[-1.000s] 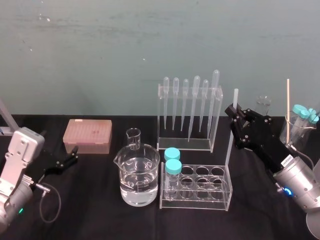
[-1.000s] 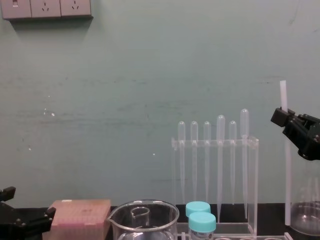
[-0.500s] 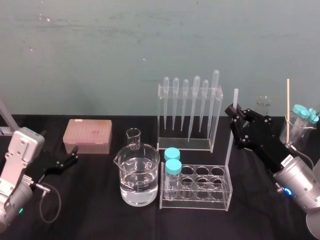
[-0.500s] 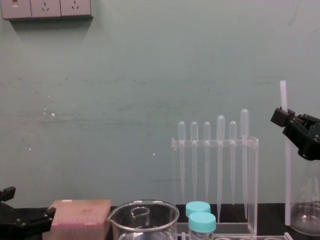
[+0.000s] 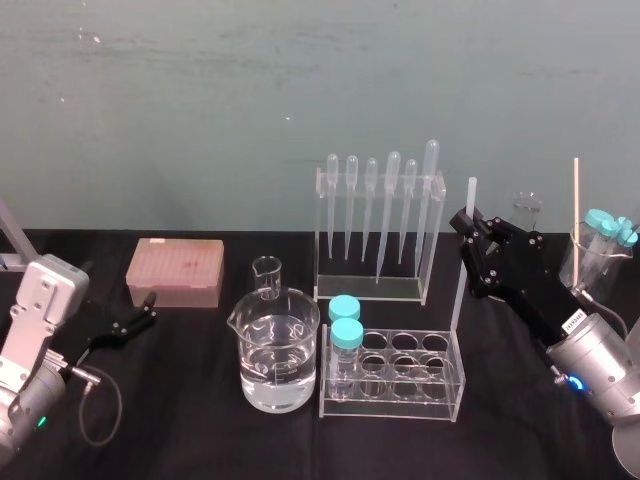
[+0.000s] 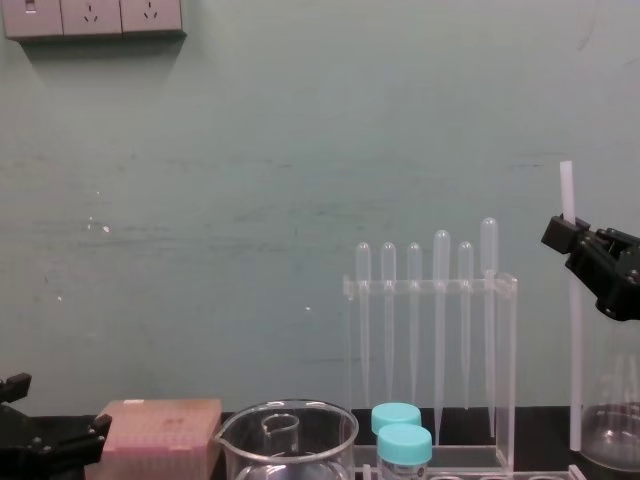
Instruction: Pick up the stirring rod with one hand, then place it down.
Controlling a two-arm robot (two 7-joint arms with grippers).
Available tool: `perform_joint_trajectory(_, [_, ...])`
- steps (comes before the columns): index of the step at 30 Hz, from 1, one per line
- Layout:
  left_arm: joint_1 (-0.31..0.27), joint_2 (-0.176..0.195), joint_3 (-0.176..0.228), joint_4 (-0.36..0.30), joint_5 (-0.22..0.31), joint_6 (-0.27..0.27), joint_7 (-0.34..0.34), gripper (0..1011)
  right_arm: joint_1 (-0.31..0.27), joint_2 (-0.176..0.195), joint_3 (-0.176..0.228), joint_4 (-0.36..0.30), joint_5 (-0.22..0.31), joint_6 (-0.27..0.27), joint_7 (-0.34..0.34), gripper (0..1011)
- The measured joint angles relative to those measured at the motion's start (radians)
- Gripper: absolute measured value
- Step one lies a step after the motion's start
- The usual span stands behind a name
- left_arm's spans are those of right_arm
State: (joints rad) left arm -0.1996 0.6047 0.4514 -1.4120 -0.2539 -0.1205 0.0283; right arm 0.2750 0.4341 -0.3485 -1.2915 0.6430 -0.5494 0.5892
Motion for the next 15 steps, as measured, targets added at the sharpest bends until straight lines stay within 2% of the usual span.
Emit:
perform_joint_trajectory(13, [0.000, 0.000, 0.000, 0.000, 0.000, 0.000, 0.000, 1000, 0.000, 0.000, 0.000, 0.000, 0.000, 0.000, 0.000, 69])
perform_joint_trajectory(15, [0.000, 0.000, 0.000, 0.000, 0.000, 0.000, 0.000, 1000, 0.000, 0.002, 0.002, -0.001, 0.005, 0.013, 0.008, 69])
